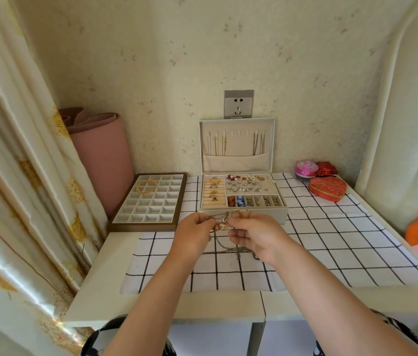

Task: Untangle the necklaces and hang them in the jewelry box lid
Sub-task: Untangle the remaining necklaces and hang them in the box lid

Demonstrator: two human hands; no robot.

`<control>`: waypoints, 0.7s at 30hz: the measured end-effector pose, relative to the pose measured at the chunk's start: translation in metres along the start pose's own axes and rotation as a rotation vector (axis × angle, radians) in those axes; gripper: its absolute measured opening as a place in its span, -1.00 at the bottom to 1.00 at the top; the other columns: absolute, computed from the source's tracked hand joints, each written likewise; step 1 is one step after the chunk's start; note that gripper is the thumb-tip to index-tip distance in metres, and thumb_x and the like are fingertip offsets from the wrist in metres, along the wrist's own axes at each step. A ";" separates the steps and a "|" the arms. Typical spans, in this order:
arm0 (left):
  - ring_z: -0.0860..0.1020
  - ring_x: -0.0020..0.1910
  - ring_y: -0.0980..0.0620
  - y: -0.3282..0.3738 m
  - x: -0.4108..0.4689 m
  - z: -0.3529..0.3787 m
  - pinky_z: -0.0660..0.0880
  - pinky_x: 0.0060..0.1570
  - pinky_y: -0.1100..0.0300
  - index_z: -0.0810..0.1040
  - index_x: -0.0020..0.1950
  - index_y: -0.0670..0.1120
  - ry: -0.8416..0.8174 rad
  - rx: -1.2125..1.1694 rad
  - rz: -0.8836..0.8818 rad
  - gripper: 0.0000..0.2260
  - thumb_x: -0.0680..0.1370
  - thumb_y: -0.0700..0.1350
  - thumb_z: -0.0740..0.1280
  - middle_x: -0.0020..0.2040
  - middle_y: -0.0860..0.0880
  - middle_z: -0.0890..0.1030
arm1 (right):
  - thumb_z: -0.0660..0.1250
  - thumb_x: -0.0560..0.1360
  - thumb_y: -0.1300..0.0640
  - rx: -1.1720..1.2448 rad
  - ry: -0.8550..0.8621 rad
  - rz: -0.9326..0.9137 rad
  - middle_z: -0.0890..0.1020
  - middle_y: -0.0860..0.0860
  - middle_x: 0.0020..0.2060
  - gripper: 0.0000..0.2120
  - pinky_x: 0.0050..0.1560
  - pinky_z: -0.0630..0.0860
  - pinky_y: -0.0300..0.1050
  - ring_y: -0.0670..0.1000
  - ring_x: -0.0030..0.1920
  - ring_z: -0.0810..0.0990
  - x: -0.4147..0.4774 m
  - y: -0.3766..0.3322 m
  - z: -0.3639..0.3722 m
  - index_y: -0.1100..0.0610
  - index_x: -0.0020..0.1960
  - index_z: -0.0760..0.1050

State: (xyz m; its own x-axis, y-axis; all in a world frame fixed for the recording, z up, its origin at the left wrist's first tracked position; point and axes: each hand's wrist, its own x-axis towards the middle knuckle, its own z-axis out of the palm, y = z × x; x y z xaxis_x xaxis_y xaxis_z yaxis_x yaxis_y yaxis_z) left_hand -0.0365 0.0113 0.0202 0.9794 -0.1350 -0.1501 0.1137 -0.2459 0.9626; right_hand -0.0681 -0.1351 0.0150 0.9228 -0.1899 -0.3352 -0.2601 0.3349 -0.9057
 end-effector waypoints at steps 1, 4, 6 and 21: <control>0.53 -0.24 0.04 -0.001 0.000 0.001 0.49 -0.16 0.18 0.62 -0.04 -0.13 0.019 0.019 0.006 -0.89 0.59 -0.16 0.31 -0.14 0.00 0.66 | 0.43 0.49 0.35 0.022 0.008 -0.021 0.67 0.11 -0.27 -0.91 -0.19 0.63 -0.09 0.05 -0.28 0.63 0.000 0.001 0.000 0.20 -0.09 0.57; 0.55 -0.29 0.06 -0.001 0.000 0.003 0.49 -0.24 0.21 0.58 -0.08 -0.08 0.048 0.086 0.057 -0.90 0.58 -0.18 0.28 -0.20 0.05 0.68 | 0.41 0.52 0.29 0.090 -0.012 -0.024 0.70 0.11 -0.25 -0.96 -0.12 0.65 -0.02 0.06 -0.27 0.65 0.001 0.001 0.002 0.22 -0.03 0.60; 0.56 -0.29 0.10 0.001 -0.002 0.001 0.49 -0.29 0.30 0.58 -0.08 -0.08 0.000 0.081 0.073 -0.90 0.56 -0.21 0.29 -0.20 0.03 0.67 | 0.37 0.56 0.26 0.093 -0.017 -0.025 0.69 0.09 -0.28 -0.96 -0.07 0.65 0.03 0.05 -0.31 0.63 0.002 0.001 0.002 0.22 -0.03 0.60; 0.50 -0.45 0.08 0.000 -0.007 -0.005 0.36 -0.50 0.31 0.38 0.07 0.06 -0.019 0.035 0.061 -0.79 0.60 -0.26 0.17 -0.20 -0.02 0.67 | 0.23 0.61 0.36 -0.040 -0.079 -0.252 0.67 0.07 -0.21 -0.84 0.01 0.62 0.02 0.05 -0.15 0.66 0.001 0.003 0.008 0.21 0.07 0.55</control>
State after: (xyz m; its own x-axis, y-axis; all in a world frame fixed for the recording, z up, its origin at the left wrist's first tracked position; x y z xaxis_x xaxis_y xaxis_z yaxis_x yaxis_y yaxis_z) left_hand -0.0424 0.0165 0.0228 0.9810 -0.1686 -0.0959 0.0475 -0.2704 0.9616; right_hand -0.0650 -0.1267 0.0143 0.9788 -0.1893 -0.0780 -0.0291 0.2487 -0.9681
